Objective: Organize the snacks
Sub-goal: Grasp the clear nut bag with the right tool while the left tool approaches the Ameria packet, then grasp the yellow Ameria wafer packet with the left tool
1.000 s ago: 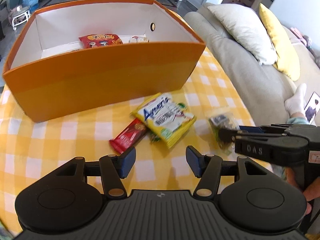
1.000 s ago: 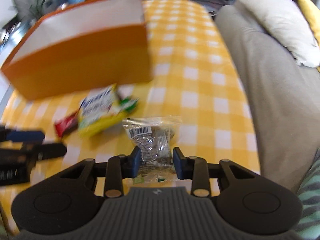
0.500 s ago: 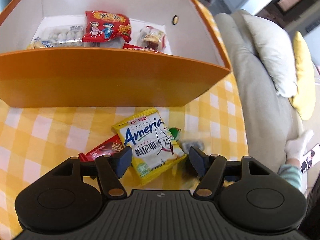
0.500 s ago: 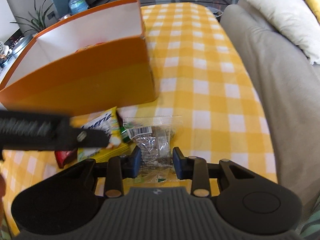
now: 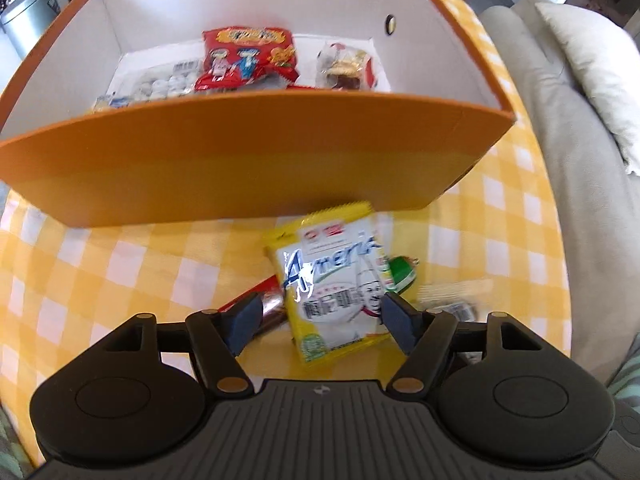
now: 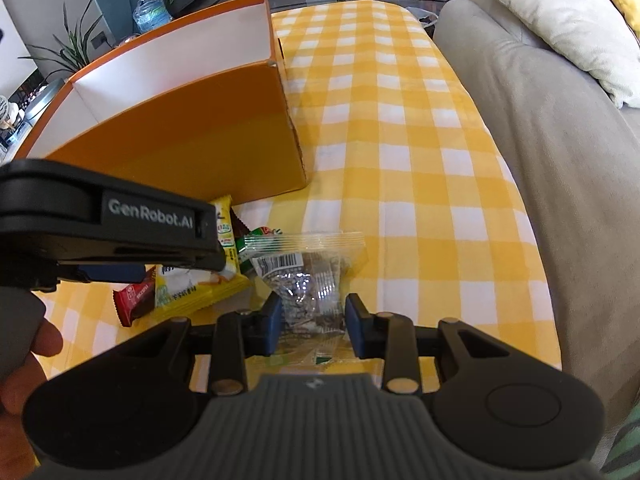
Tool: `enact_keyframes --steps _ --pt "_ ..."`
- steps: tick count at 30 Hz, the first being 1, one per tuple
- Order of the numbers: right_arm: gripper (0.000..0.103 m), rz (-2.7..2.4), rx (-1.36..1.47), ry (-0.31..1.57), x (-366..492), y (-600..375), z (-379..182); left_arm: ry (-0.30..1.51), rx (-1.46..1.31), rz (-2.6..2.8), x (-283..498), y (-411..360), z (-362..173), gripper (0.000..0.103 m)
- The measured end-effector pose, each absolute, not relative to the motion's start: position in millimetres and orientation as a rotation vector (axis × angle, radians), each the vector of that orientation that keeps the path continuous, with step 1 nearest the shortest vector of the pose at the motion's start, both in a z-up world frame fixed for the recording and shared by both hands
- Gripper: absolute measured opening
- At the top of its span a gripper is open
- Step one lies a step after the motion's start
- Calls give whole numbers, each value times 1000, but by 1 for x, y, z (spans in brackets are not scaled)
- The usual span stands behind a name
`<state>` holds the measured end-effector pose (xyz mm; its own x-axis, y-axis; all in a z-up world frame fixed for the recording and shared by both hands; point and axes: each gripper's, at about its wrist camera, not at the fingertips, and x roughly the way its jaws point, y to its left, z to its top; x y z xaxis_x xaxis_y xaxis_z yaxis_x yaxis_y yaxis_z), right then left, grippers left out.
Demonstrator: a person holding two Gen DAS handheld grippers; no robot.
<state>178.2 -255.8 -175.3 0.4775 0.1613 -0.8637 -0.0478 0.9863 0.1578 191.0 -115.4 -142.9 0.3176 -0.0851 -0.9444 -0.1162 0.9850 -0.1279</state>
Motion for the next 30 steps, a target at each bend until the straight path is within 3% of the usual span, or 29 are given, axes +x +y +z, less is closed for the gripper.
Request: enact_keyframes --steps 3,13,19,26,30 --pt "31 128 100 1063 178 -253 -175 1260 -205 1 191 -112 -146 81" --pt "31 134 47 1051 171 -247 -173 1237 -241 -164 184 -103 -143 27" --pt "31 136 39 1056 168 -244 -173 1219 -178 -185 176 -94 -134 14" --pt "31 216 51 1080 160 -237 -173 1226 -180 -166 161 -68 -130 19" --pt "31 280 23 1085 157 -224 -172 1200 -207 -151 155 -58 -125 48"
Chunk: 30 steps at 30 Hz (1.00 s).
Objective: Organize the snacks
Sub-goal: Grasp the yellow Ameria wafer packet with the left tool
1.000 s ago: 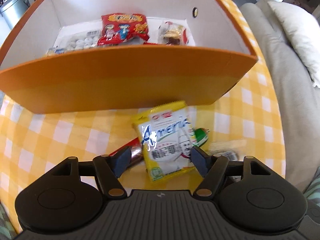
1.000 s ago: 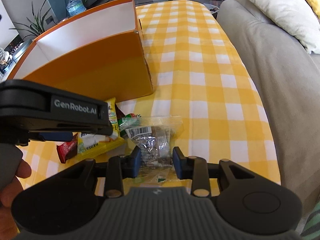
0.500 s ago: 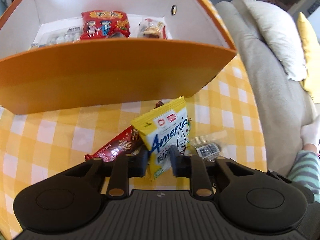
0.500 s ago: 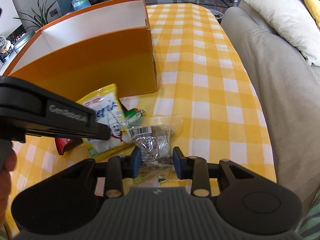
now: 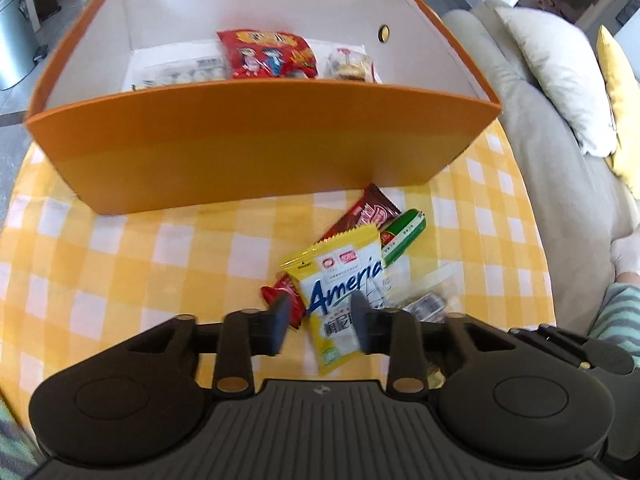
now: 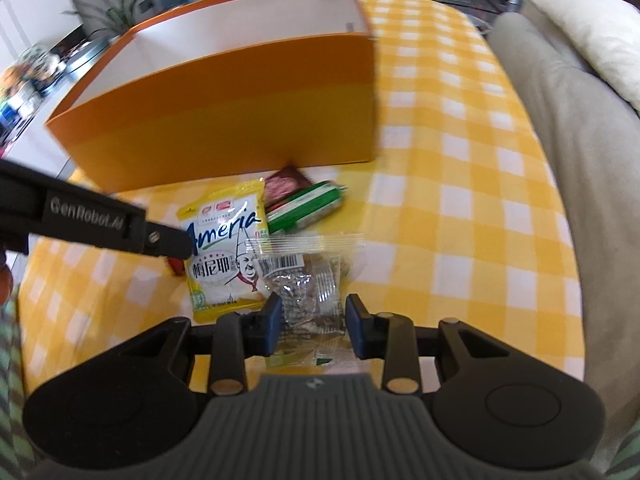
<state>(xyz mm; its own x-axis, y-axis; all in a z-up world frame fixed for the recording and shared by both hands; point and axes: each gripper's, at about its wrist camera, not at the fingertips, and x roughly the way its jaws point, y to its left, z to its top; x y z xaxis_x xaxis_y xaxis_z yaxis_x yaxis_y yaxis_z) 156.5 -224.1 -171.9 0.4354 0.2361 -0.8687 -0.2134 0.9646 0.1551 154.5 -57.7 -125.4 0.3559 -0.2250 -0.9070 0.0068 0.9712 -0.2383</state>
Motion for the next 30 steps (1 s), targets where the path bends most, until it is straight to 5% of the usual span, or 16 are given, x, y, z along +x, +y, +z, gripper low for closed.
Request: enact_keyframes --steps 11,30 --pt "31 203 47 1080 156 -237 -169 982 -66 -137 133 -65 -108 80" --pt "32 197 40 1062 157 -240 -172 997 -26 -148 120 -74 -139 89"
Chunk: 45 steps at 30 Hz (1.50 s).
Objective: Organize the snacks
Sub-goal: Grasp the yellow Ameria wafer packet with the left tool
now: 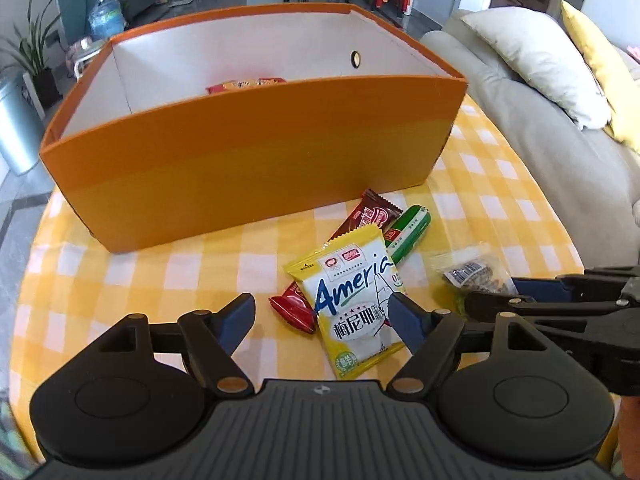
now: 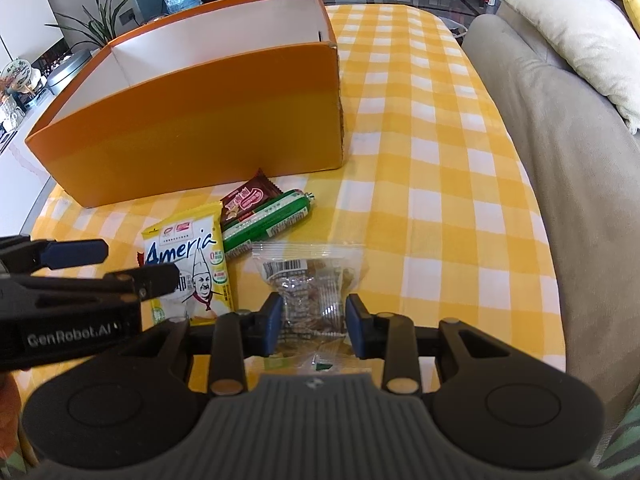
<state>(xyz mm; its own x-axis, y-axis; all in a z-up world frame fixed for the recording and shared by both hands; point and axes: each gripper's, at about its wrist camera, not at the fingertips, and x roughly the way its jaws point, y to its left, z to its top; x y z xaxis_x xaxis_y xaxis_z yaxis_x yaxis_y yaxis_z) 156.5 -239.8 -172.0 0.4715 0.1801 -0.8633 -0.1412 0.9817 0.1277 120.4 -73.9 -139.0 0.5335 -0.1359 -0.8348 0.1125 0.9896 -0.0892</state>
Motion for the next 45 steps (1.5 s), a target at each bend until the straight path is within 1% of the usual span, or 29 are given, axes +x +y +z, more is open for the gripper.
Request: enact_keyframes --steps 3,8,13,17,21,24,33,35,36,38,40,41,45 --pt "35 199 41 1070 159 -238 -174 1009 -73 -145 125 -73 -142 89" --pt "35 197 38 1075 161 -237 -177 1043 -143 -116 130 -78 -139 88" --pt "35 226 21 1080 162 -234 -178 1056 -127 -132 130 -83 -141 88" --pt "34 207 39 1075 163 -234 -178 1122 -198 -82 136 -81 -144 87" --pt "32 147 -15 1056 164 -239 -174 1118 -173 -15 136 -94 -140 87" --pt "32 119 -50 1052 164 -243 -174 1149 -138 37 140 -105 -143 87" --pt "32 130 -52 1056 164 -249 -179 1197 -99 121 152 -121 -158 87" --pt "32 134 -60 1054 163 -248 -179 1197 -81 120 153 -123 -160 82" --pt "32 134 -62 1053 162 -248 -179 1199 -73 124 153 -124 -161 76" --pt "32 135 -60 1053 161 -247 -178 1205 -83 123 151 -121 -163 70" --pt "32 135 -56 1052 161 -248 -178 1207 -105 107 149 -116 -163 62" --pt "32 135 -55 1052 160 -248 -178 1207 -110 101 148 -114 -164 60" --pt "32 134 -66 1051 160 -246 -177 1207 -110 63 145 -106 -162 59"
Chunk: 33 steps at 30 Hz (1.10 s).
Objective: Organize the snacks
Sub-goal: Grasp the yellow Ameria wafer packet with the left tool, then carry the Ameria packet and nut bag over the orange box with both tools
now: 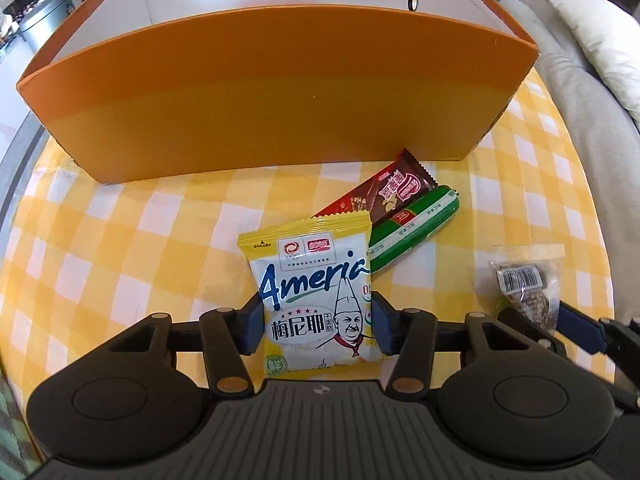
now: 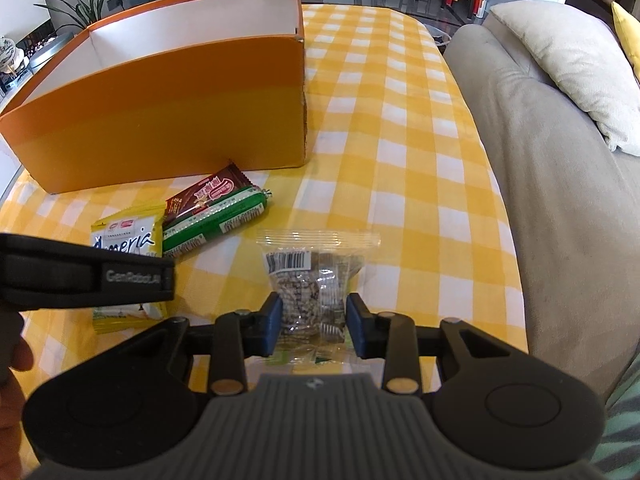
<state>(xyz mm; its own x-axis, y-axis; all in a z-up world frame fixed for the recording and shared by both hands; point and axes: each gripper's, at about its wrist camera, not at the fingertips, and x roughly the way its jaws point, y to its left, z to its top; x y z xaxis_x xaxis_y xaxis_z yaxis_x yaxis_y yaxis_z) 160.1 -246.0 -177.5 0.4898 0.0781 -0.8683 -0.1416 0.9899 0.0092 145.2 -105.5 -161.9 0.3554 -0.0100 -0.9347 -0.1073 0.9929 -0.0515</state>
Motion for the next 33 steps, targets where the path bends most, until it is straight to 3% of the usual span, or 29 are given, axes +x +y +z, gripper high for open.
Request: enact_keyframes --steps 21,33 --pt "28 201 17 1088 146 -225 -161 1129 -110 -102 108 -60 -113 59" --pt "27 262 109 1036 144 -219 -122 1016 -122 -158 112 -41 -67 59"
